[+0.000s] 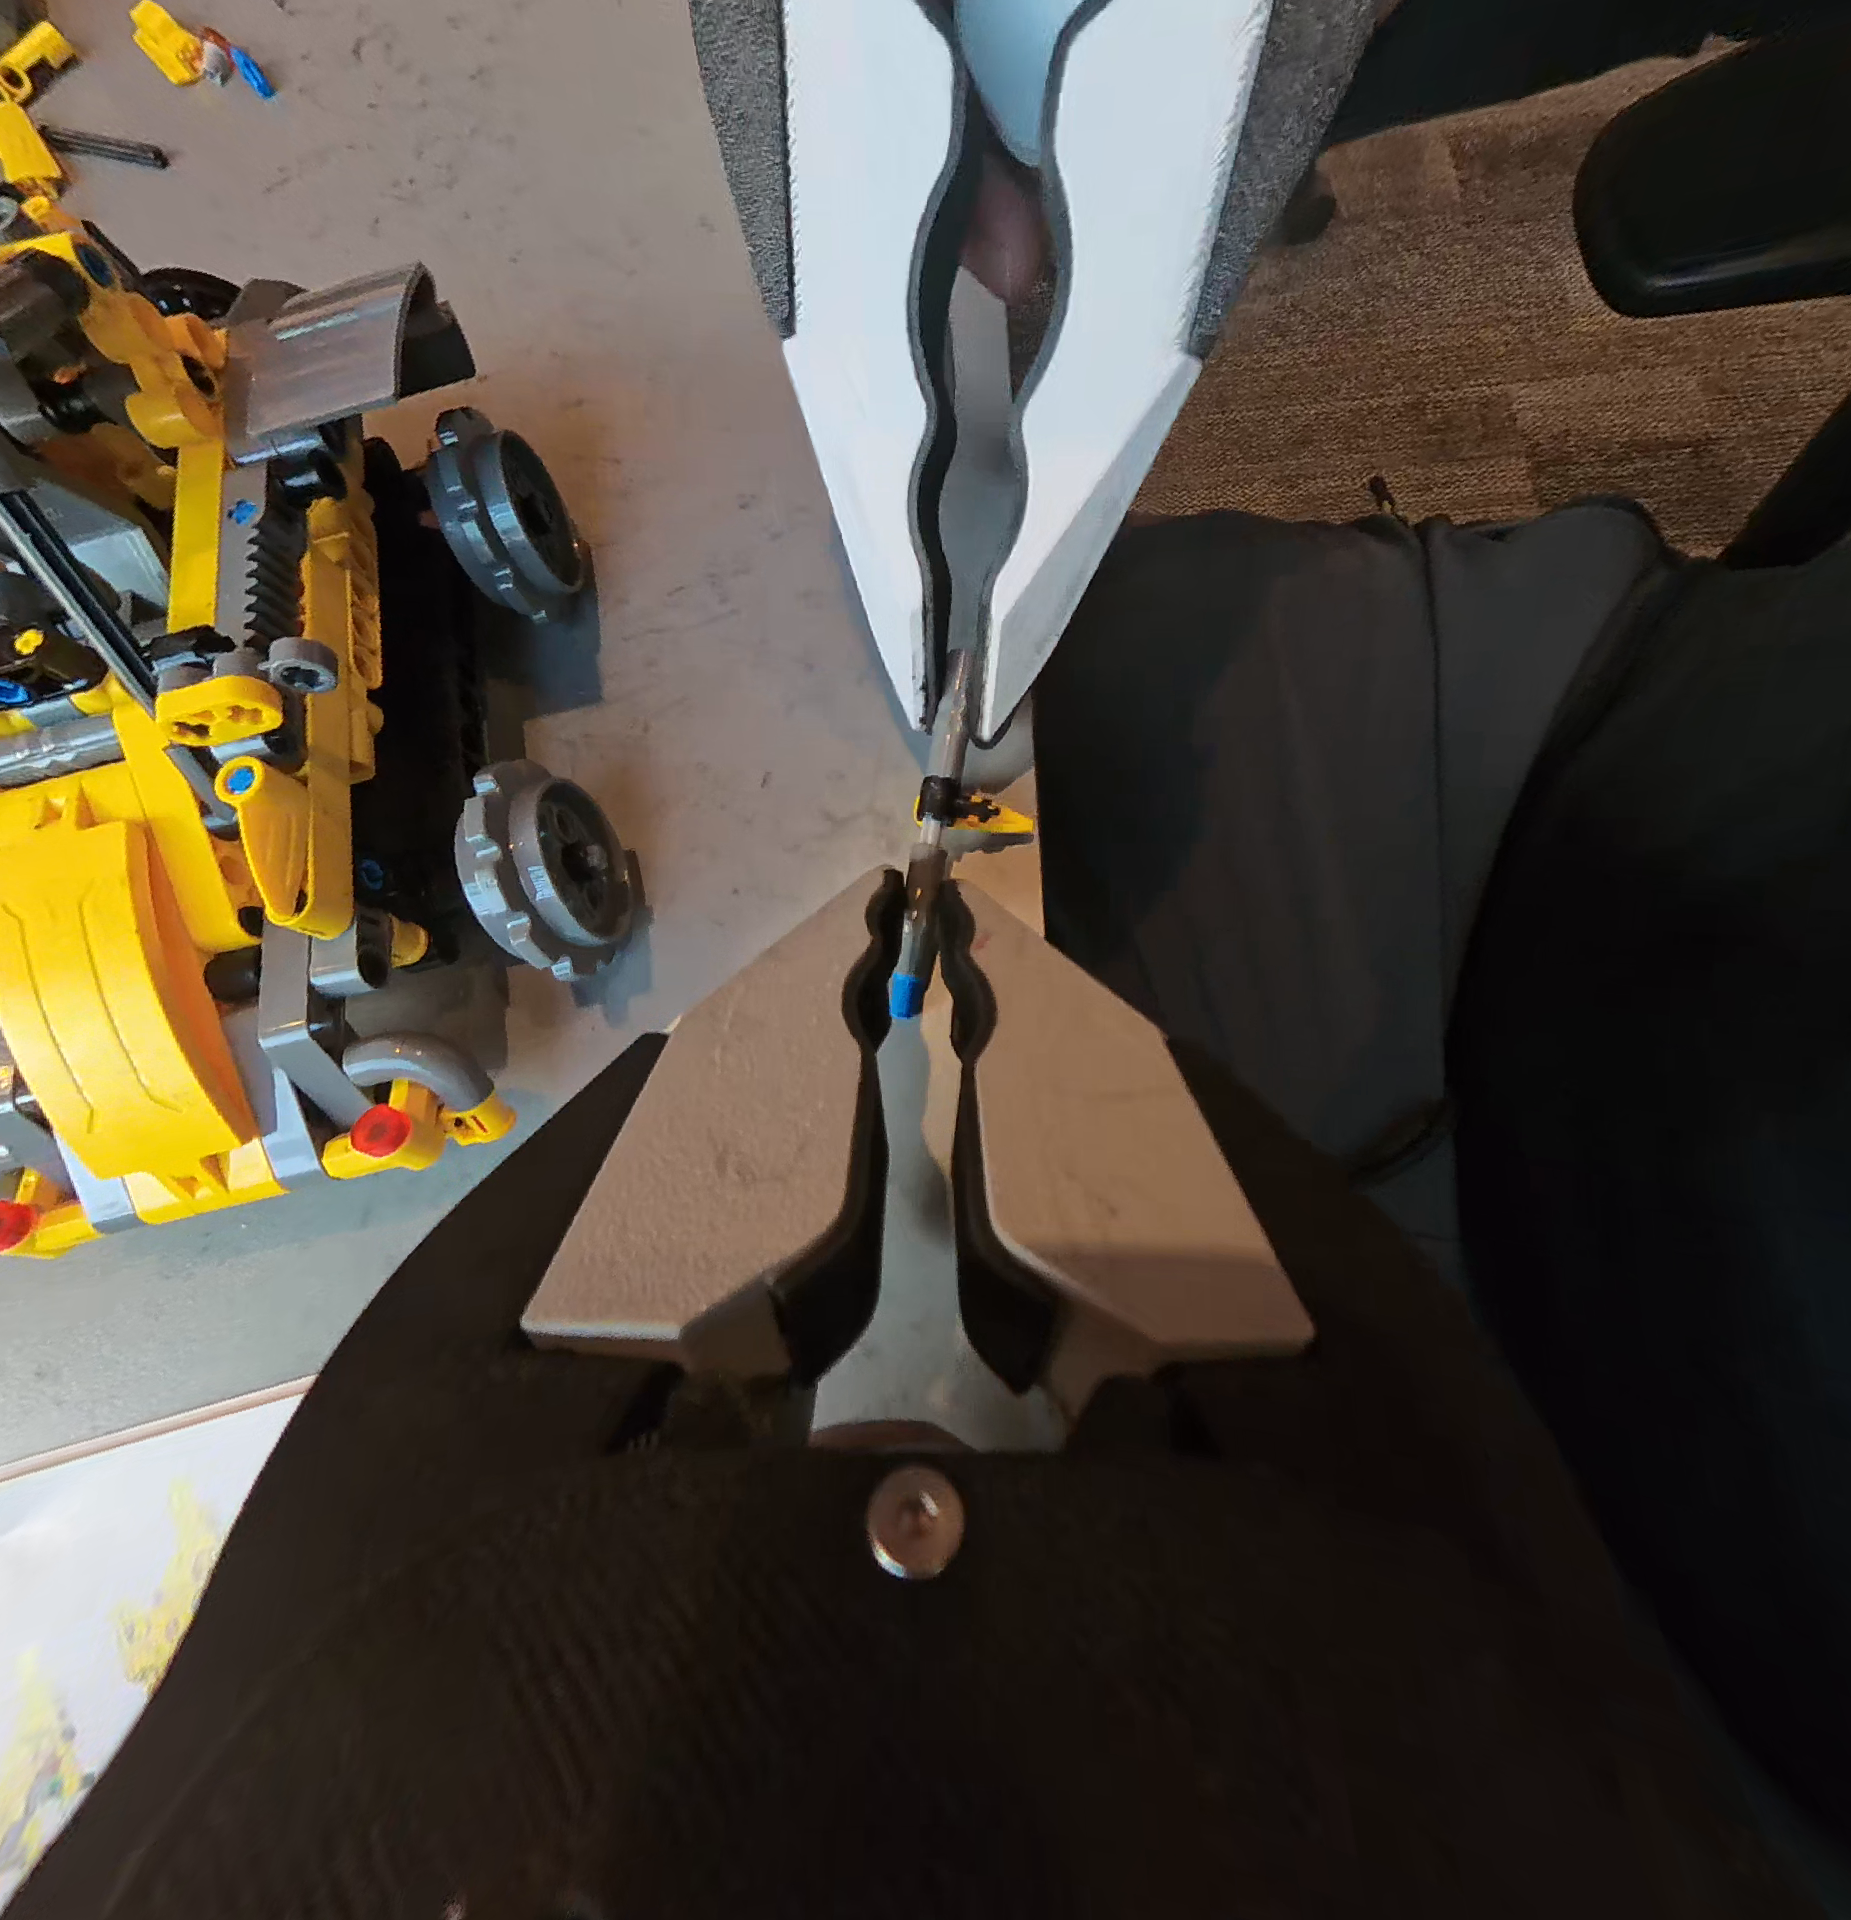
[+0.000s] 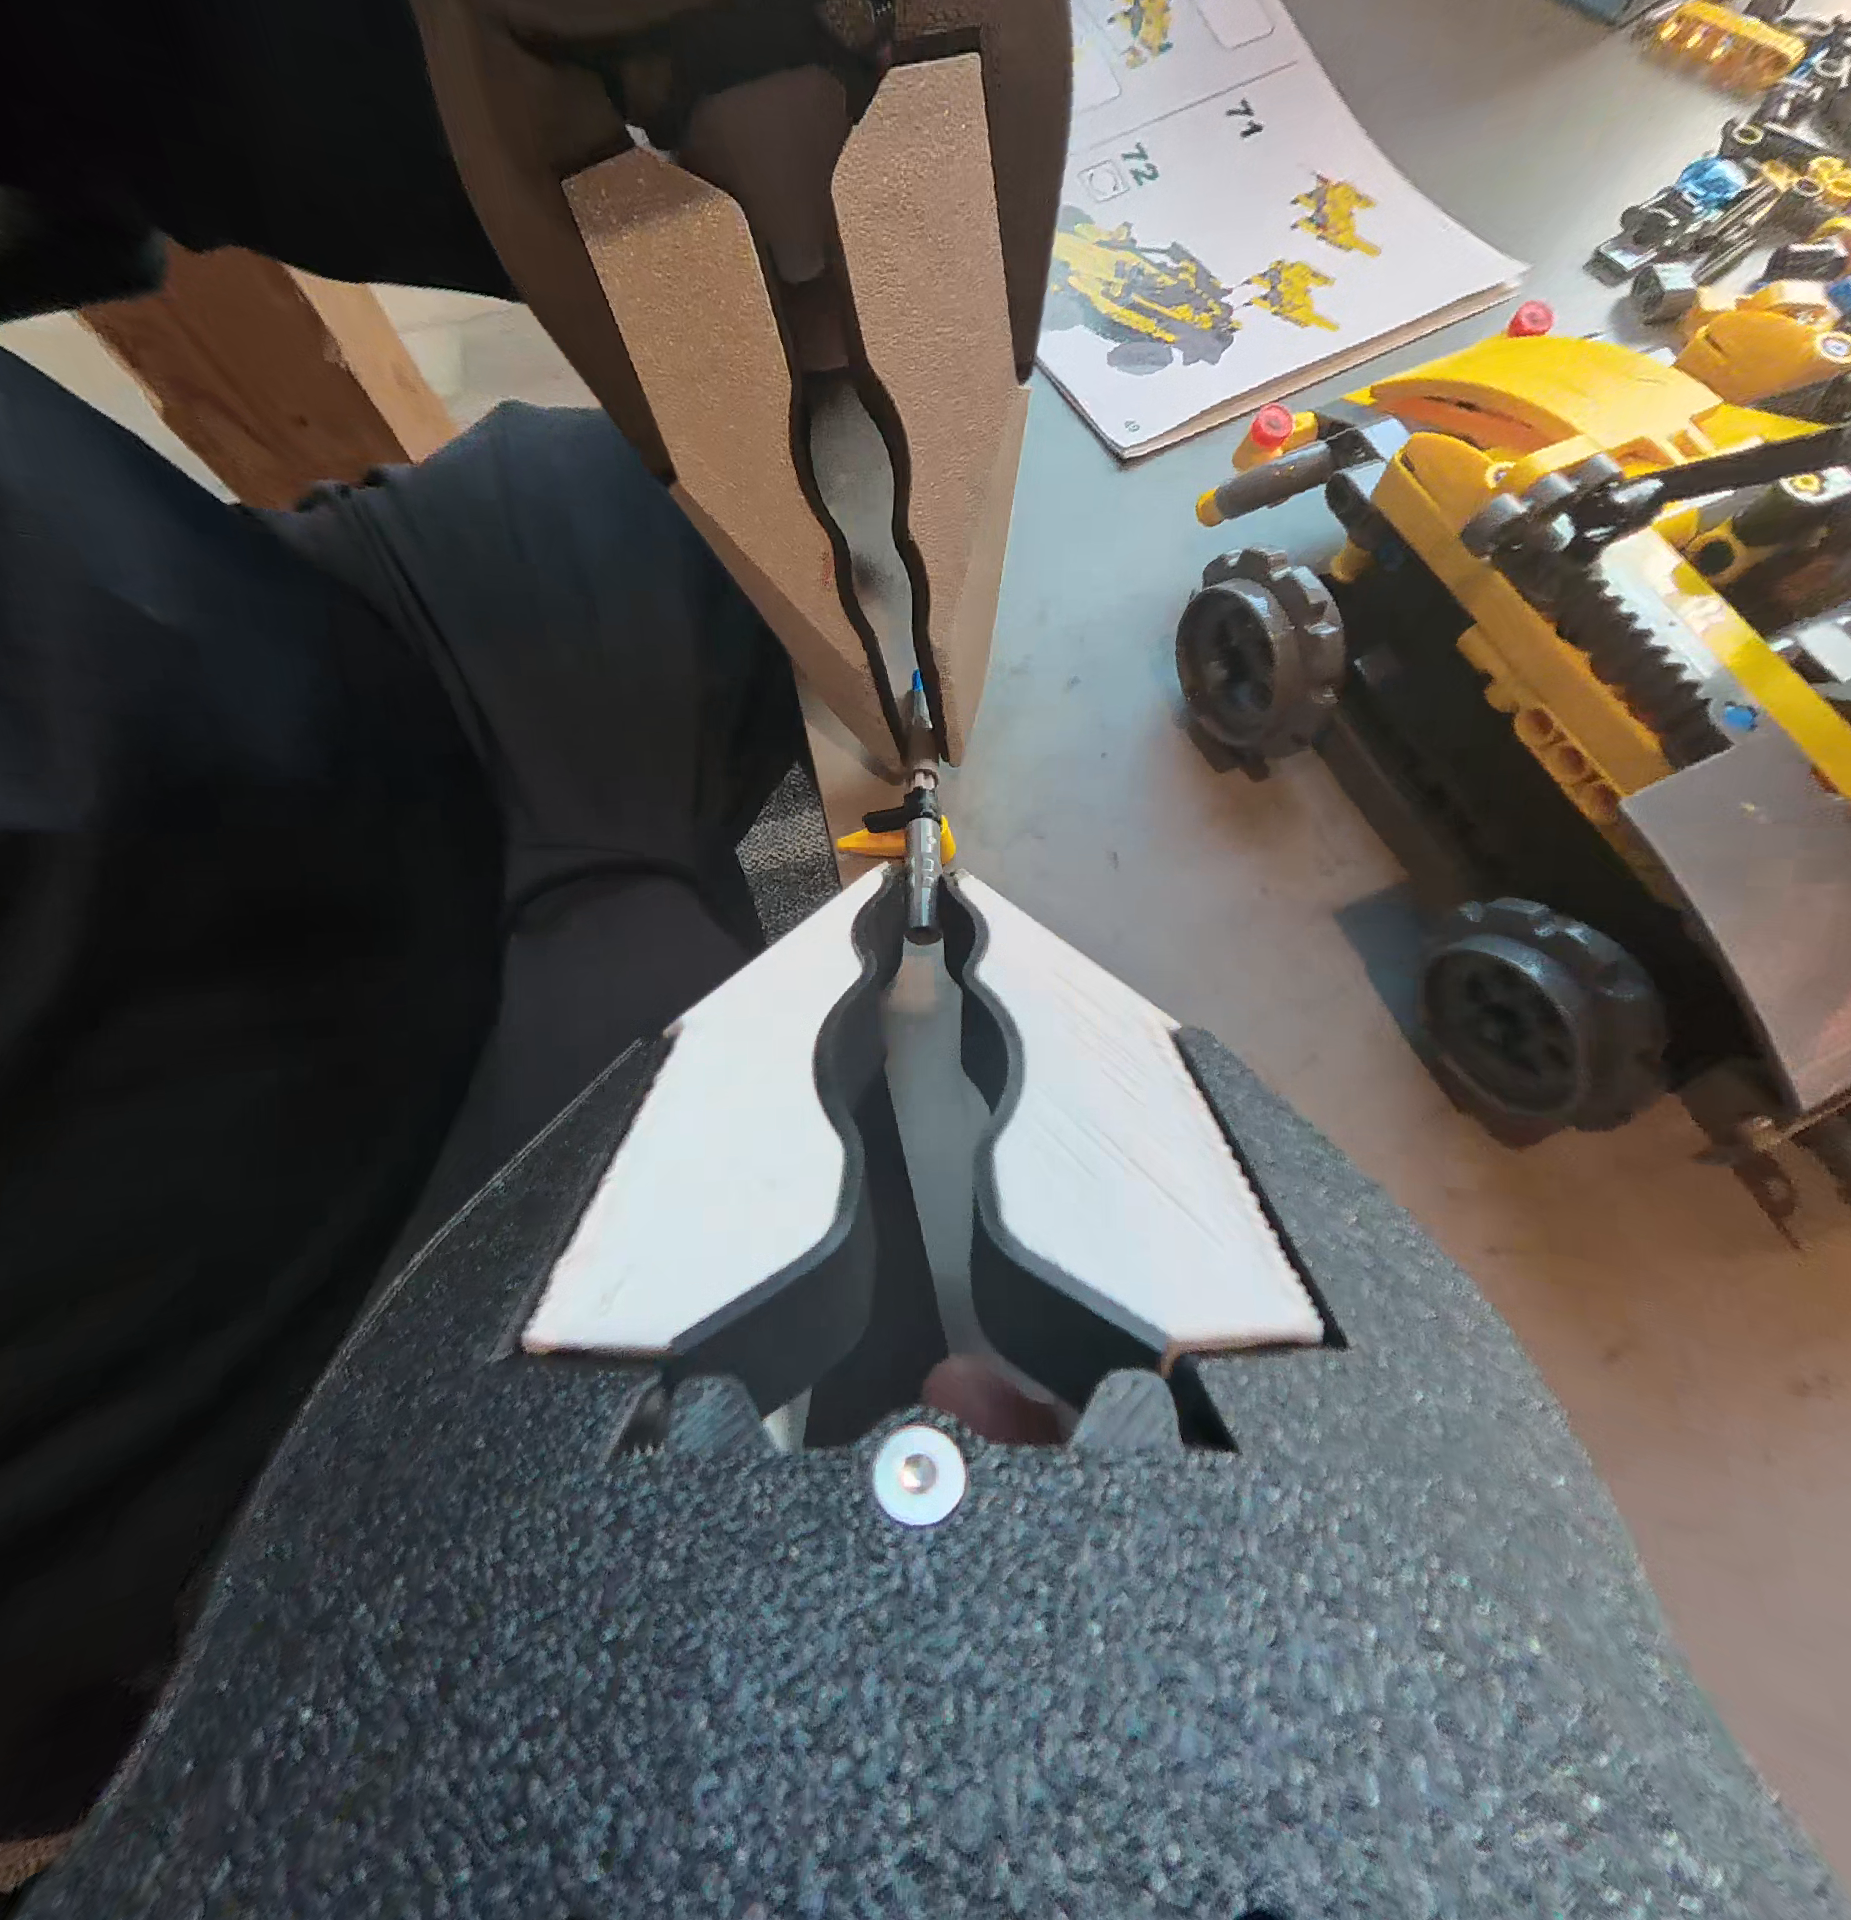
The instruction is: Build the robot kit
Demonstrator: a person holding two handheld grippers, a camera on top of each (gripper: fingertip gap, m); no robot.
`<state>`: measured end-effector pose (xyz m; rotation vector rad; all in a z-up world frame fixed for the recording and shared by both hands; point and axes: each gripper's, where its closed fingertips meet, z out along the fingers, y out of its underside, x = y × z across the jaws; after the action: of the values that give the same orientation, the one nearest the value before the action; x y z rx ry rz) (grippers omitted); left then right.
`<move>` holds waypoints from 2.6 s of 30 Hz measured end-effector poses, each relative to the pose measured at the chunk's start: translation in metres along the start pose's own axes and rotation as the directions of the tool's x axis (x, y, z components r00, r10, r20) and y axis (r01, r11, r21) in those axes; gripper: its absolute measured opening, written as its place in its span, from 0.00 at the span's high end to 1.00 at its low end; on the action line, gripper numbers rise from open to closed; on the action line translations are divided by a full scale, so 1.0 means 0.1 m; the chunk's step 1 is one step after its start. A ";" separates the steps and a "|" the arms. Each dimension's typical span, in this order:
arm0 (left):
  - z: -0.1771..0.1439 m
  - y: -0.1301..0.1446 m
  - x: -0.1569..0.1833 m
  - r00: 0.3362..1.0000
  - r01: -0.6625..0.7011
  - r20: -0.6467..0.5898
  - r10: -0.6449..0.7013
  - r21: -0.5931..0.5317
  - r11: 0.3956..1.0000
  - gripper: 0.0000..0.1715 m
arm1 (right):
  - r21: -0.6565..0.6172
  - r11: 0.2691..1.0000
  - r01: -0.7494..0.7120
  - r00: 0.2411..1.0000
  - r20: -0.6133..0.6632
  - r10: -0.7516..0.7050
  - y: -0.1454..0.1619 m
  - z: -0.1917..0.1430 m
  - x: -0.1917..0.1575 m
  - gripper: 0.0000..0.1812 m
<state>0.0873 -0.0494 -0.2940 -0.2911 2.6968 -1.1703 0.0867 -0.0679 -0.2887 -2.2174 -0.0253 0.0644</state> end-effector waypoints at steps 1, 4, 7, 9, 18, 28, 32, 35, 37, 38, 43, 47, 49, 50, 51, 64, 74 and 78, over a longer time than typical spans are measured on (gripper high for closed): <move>0.00 0.00 0.00 1.000 0.003 -0.006 -0.003 0.000 1.000 0.99 | 0.013 1.000 -0.014 1.000 0.005 0.014 0.00 0.00 0.00 0.98; 0.00 0.00 0.01 1.000 0.009 -0.022 -0.009 0.000 1.000 0.99 | 0.044 0.995 -0.088 0.995 0.042 0.086 0.00 0.01 0.01 0.98; 0.00 0.00 -0.01 1.000 0.016 -0.007 -0.016 -0.003 1.000 0.99 | 0.052 0.996 -0.076 0.997 0.017 0.075 -0.01 0.02 0.03 0.98; 0.00 0.00 -0.02 1.000 0.012 0.002 -0.012 -0.002 1.000 0.99 | 0.052 0.996 -0.073 0.997 0.019 0.072 -0.01 0.02 0.03 0.98; -0.15 -0.13 -0.10 0.968 0.229 -0.131 -0.212 0.128 0.965 0.93 | 0.020 0.982 0.190 0.967 -0.174 -0.184 -0.23 -0.09 0.11 0.98; -0.19 0.09 -0.10 0.941 0.282 -0.202 -0.272 0.020 0.959 0.80 | -0.181 0.793 0.581 0.688 -0.411 -0.598 -0.39 -0.10 0.12 0.98; -0.17 0.06 -0.03 0.932 0.264 -0.259 -0.255 0.002 0.964 0.82 | -0.265 0.712 0.650 0.601 -0.393 -0.696 -0.33 -0.03 0.06 0.98; -0.15 0.07 -0.02 0.928 0.254 -0.278 -0.250 -0.021 0.967 0.85 | -0.289 0.689 0.665 0.574 -0.394 -0.718 -0.30 -0.03 0.08 0.97; -0.13 0.05 -0.03 0.924 0.257 -0.286 -0.254 -0.028 0.966 0.85 | -0.285 0.690 0.665 0.576 -0.393 -0.717 -0.29 -0.03 0.08 0.97; -0.11 0.02 -0.03 0.921 0.263 -0.290 -0.260 -0.029 0.964 0.85 | -0.282 0.693 0.663 0.576 -0.399 -0.713 -0.30 -0.03 0.10 0.97; -0.06 -0.10 -0.12 0.941 0.249 -0.236 -0.241 0.004 0.969 0.87 | -0.206 0.739 0.642 0.618 -0.432 -0.657 -0.39 -0.09 0.09 0.98; -0.08 -0.19 -0.18 1.000 0.018 -0.018 -0.016 0.112 0.994 0.95 | -0.064 0.859 0.507 0.777 -0.399 -0.488 -0.36 -0.12 0.08 0.96; -0.10 -0.21 -0.20 0.978 -0.165 0.145 0.147 0.121 0.979 0.96 | 0.042 0.936 0.349 0.899 -0.295 -0.322 -0.34 -0.13 0.04 0.95; -0.10 -0.21 -0.22 0.951 -0.244 0.219 0.217 0.106 0.964 0.96 | 0.088 0.962 0.257 0.948 -0.215 -0.233 -0.33 -0.12 0.01 0.92; -0.11 -0.21 -0.25 0.921 -0.300 0.283 0.267 0.081 0.950 0.96 | 0.122 0.981 0.150 0.981 -0.146 -0.132 -0.32 -0.13 0.01 0.89; -0.10 -0.22 -0.27 0.625 -0.615 0.533 0.571 -0.116 0.780 0.96 | 0.075 0.894 -0.441 0.869 0.285 0.405 -0.36 0.08 0.08 0.91; -0.02 -0.01 -0.26 0.775 -0.491 0.402 0.488 -0.103 0.865 0.94 | -0.012 0.984 -0.177 0.981 0.084 0.177 -0.17 0.20 0.09 0.97; -0.05 0.02 -0.23 0.880 -0.374 0.291 0.375 -0.062 0.925 0.87 | -0.118 0.988 -0.095 0.995 0.012 0.098 -0.06 0.24 0.16 0.97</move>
<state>0.1079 -0.0392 -0.2899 0.0561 2.3500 -0.9221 0.1012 -0.0452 -0.2989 -2.3349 0.0700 0.1397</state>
